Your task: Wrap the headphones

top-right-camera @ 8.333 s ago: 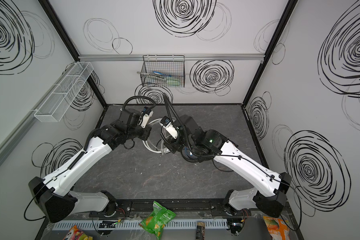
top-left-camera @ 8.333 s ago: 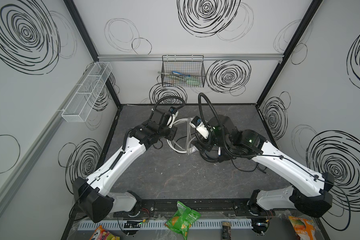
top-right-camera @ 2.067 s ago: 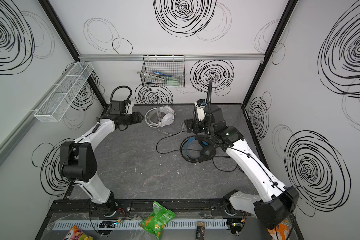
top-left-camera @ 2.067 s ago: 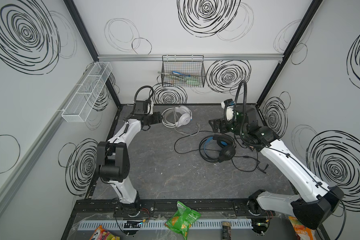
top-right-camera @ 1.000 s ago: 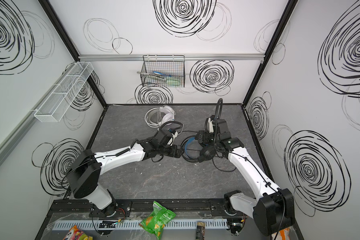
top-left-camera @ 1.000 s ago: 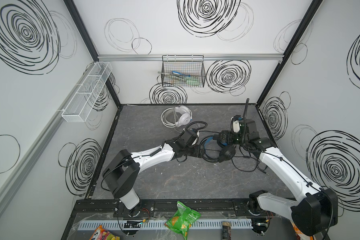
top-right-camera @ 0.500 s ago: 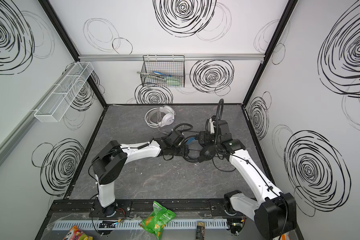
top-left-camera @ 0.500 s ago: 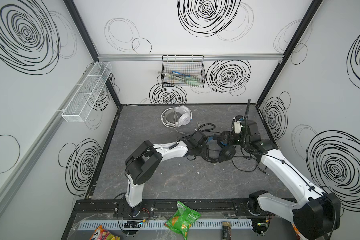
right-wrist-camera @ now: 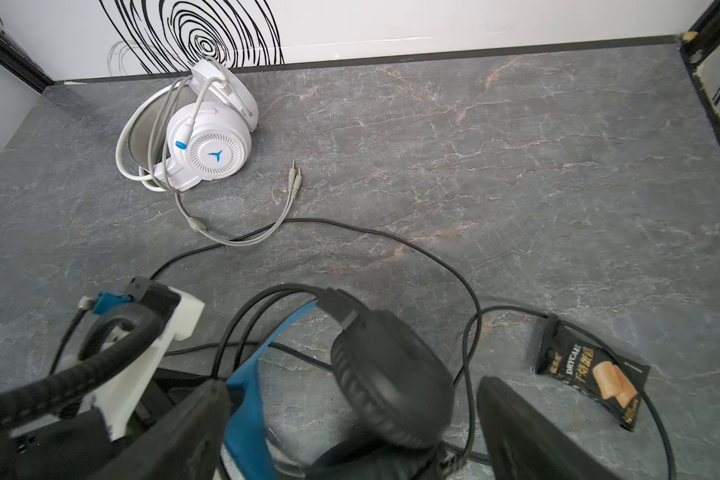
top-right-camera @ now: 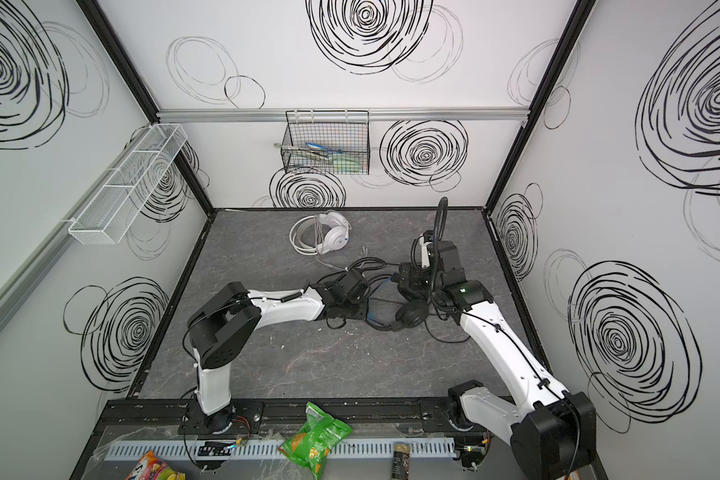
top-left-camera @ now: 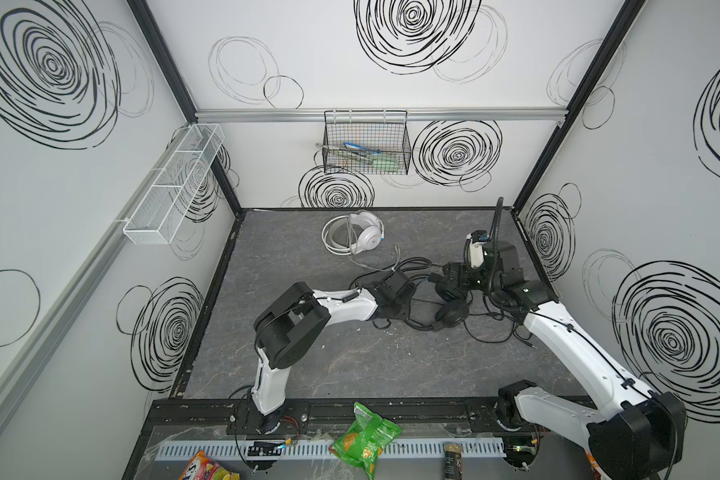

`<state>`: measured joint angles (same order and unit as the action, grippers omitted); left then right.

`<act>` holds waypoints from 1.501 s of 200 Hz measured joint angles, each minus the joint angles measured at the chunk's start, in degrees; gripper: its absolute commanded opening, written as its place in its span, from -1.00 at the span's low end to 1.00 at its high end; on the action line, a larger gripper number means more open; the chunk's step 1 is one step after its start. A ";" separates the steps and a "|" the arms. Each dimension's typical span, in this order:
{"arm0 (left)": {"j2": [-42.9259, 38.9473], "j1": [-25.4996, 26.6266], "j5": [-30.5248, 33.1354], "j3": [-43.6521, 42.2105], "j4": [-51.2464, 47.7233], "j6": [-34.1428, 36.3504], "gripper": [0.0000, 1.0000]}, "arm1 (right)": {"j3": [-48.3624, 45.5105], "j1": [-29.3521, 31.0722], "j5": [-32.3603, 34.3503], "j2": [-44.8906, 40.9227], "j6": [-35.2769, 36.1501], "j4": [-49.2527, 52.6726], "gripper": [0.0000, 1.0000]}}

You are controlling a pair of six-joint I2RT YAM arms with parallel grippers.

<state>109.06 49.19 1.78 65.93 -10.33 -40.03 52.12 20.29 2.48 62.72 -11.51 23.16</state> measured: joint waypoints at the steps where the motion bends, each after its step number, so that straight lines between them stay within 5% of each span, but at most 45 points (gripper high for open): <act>1: -0.42 0.00 0.15 -0.42 -0.07 0.17 -0.67 | 0.00 0.00 0.00 0.00 0.00 0.00 0.95; 84: -21.00 -1.27 6.05 -17.46 -7.63 3.98 -0.84 | 0.00 0.66 0.17 0.42 0.17 -0.07 0.95; 108: -21.09 -2.19 6.36 -18.88 -7.96 4.92 -0.77 | 0.00 0.79 0.17 0.44 0.20 -0.07 0.95; 170: -19.08 -3.08 6.19 -19.37 -7.48 7.28 -0.18 | 0.00 0.81 0.17 0.37 0.22 -0.07 0.95; 261: -17.31 -3.17 6.19 -19.91 -6.23 7.21 0.00 | 0.02 0.83 0.17 0.37 0.22 -0.07 0.95; 300: -14.80 -1.84 8.44 -19.08 -5.27 6.40 -0.34 | 0.02 0.87 0.17 0.37 0.20 -0.07 0.95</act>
<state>94.26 47.35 10.22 46.85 -15.59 -33.63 52.14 21.17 2.66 63.09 -11.31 23.09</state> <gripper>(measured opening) 0.366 0.975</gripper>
